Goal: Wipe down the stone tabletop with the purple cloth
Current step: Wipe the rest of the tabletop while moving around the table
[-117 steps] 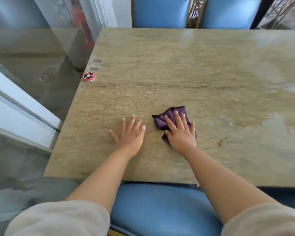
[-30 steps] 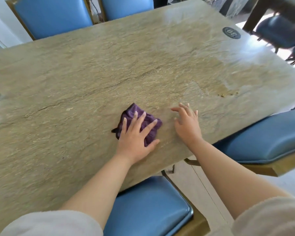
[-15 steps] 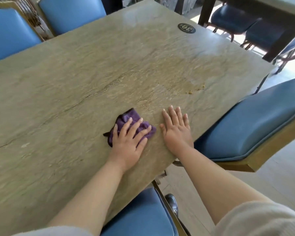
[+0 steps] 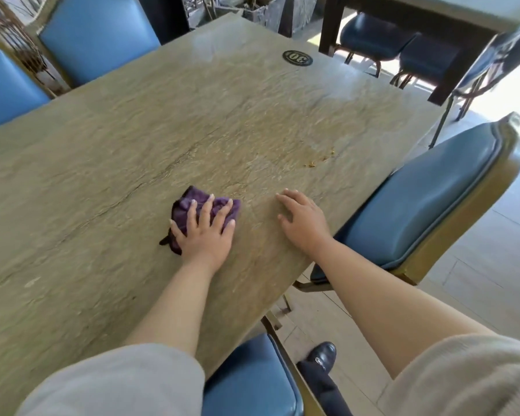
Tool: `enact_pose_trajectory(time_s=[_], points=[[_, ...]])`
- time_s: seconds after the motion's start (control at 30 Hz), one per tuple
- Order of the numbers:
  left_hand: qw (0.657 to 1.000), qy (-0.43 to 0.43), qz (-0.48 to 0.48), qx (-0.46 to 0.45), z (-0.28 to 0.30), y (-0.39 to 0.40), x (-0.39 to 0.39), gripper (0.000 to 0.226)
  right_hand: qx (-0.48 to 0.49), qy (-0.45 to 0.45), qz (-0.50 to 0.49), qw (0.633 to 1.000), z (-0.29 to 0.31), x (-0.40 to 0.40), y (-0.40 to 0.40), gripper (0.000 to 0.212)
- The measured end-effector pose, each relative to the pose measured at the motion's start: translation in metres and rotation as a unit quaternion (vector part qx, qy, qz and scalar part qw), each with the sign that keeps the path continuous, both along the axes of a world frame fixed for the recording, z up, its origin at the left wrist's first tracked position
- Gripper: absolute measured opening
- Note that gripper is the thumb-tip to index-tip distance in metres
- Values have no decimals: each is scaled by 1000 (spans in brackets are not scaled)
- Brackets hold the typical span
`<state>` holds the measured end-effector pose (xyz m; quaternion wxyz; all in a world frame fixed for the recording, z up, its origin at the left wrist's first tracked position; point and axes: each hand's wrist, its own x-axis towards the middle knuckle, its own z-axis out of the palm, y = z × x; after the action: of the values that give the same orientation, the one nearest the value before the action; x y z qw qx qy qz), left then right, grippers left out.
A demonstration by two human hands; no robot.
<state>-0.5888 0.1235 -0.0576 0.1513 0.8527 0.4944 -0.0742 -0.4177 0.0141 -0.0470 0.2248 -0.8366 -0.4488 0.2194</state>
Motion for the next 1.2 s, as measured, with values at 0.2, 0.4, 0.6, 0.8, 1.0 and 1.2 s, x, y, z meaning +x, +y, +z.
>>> enact_pose_trajectory(time_s=[0.2,0.4,0.6,0.8,1.0,1.2], points=[[945,-34,-325,15,1,-57,-17,46,27,7,-281,959,2,28,16,51],[980,-24,-194,43,-10,52,6,51,5,-100,-332,938,-32,28,35,44],[999,-39,35,-2,-14,132,126,46,-2,-157,-355,922,-46,27,42,44],[994,-88,-62,13,-13,95,171,44,9,-176,-356,918,-49,28,45,43],[969,-123,-210,41,-11,0,66,43,54,-139,-365,919,-43,28,43,41],[963,-81,-254,31,-6,3,5,43,86,-56,-351,931,-32,31,30,55]])
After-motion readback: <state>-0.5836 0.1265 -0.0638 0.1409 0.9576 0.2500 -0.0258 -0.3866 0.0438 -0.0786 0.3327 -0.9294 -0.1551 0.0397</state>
